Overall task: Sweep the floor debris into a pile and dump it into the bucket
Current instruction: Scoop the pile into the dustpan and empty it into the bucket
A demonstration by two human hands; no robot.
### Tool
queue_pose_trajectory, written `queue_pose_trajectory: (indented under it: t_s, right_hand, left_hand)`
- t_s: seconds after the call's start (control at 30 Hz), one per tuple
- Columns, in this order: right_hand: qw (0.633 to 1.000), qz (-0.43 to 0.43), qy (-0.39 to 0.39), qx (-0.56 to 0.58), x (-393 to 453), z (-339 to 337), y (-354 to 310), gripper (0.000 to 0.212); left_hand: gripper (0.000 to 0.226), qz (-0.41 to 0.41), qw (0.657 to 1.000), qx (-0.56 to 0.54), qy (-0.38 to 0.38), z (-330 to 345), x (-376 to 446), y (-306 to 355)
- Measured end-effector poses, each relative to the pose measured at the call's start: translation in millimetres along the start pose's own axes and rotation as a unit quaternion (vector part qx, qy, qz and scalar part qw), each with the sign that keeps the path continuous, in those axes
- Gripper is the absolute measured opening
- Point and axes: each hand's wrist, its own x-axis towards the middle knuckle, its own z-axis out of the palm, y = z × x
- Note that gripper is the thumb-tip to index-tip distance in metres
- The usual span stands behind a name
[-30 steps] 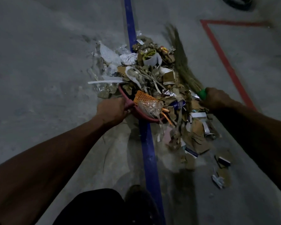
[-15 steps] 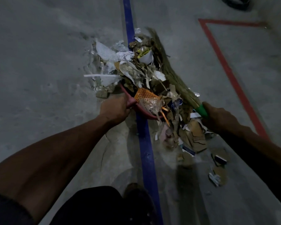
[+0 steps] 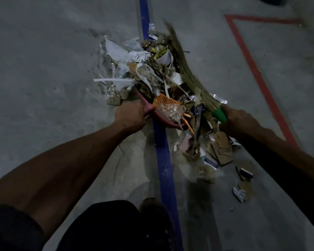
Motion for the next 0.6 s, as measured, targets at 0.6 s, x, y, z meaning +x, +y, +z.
queue_pose_trajectory:
  t_s: [0.6]
  right_hand:
    - [0.996,-0.012,-0.033,0.081,-99,-49,-8,0.068]
  left_hand:
    - [0.021,-0.062,0.996,-0.066,0.022,-55,-71,11]
